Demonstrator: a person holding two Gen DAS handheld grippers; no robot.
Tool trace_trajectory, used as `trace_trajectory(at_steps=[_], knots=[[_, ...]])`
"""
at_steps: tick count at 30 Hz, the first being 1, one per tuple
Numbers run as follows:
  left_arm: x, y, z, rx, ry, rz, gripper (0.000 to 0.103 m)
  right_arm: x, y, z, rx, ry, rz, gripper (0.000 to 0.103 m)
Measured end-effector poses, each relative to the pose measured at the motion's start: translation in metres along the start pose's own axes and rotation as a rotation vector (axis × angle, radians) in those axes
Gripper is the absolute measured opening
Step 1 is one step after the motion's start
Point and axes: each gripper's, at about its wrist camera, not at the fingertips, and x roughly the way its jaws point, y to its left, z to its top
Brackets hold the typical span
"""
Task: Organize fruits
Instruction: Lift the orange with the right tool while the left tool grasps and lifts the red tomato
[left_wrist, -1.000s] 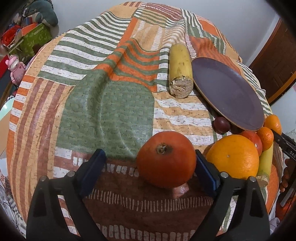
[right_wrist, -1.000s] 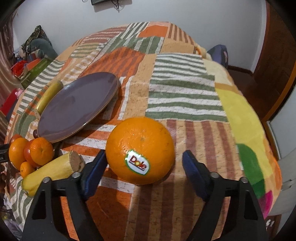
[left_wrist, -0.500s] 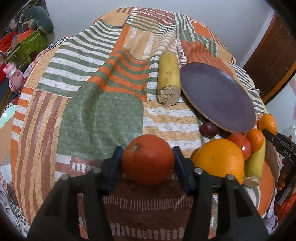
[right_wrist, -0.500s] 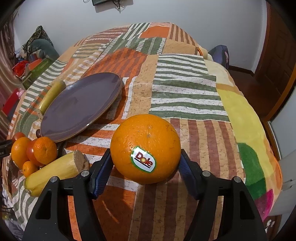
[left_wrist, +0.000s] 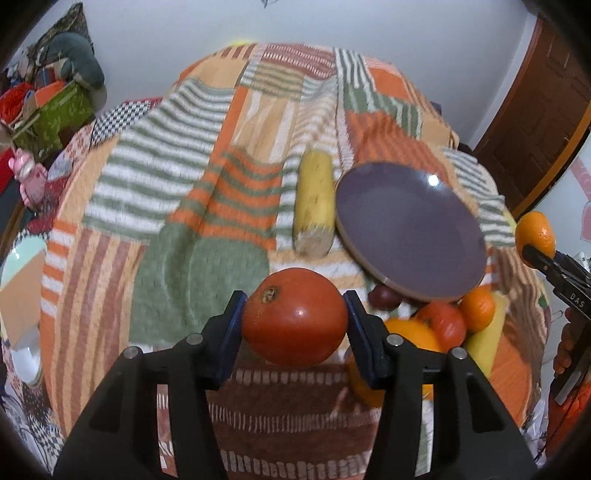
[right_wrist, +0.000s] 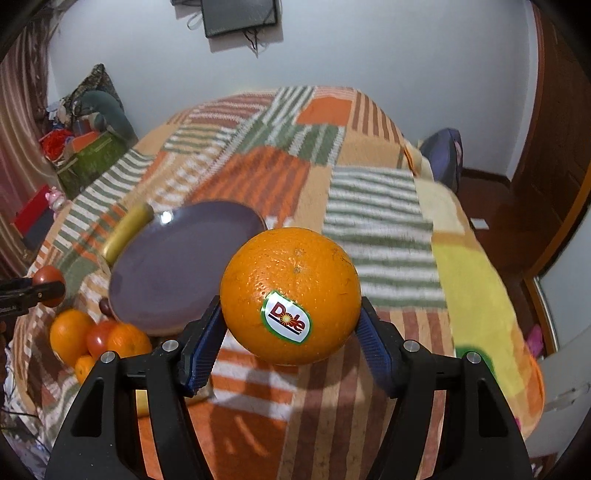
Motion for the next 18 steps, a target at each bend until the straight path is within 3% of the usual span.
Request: trace_trajectory(at_steps=[10,18], knots=[[-0.015,-0.026,0.042,0.056,-0.094,-0.018,0.052,-0.002,0.019,0.033,-0.047,-0.092,0.039,0.065],[-0.007,-0.045,0.072,0.085,-0.121,-0.051,0.052,0.014,0.035,0.052,-0.087,-0.112,0.07,0.065]])
